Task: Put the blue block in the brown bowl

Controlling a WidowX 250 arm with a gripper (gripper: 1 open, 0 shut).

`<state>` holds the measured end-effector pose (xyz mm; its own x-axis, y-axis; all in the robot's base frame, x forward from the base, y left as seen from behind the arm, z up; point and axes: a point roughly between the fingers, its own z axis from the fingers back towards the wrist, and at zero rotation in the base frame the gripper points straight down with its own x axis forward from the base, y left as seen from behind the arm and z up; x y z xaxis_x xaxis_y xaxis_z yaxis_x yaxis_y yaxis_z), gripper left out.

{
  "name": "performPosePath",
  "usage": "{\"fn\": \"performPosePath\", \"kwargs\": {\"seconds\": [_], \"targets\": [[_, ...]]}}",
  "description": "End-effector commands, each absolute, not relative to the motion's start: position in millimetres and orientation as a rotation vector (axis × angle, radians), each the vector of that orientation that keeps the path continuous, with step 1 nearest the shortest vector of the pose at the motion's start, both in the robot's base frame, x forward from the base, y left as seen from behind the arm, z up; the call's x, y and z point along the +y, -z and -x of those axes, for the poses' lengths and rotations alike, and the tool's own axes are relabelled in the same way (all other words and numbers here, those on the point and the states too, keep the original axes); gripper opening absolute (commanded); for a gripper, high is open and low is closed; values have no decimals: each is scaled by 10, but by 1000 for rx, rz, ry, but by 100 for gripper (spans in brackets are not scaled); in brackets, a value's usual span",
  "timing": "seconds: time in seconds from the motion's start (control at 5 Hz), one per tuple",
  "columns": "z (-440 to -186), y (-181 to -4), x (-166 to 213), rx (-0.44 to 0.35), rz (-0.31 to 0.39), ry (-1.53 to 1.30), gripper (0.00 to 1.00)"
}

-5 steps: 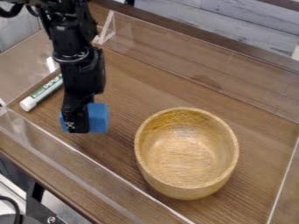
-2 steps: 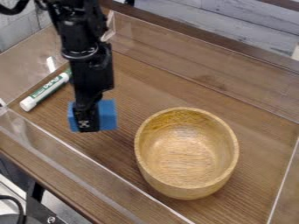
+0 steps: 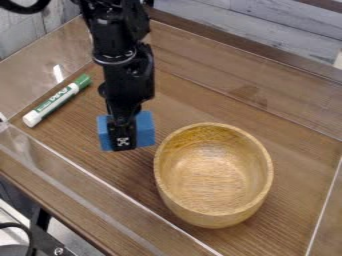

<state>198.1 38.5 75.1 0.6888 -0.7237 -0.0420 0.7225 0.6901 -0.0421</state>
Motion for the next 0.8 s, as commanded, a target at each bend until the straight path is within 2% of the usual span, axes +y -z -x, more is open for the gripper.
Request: {"fn": "performPosePath", "kwargs": {"seconds": [0.0,0.6], "targets": [[-2095,-899,374,-7,-17,791,0],[-2100,-949,257,-24,-17,723,0]]}}
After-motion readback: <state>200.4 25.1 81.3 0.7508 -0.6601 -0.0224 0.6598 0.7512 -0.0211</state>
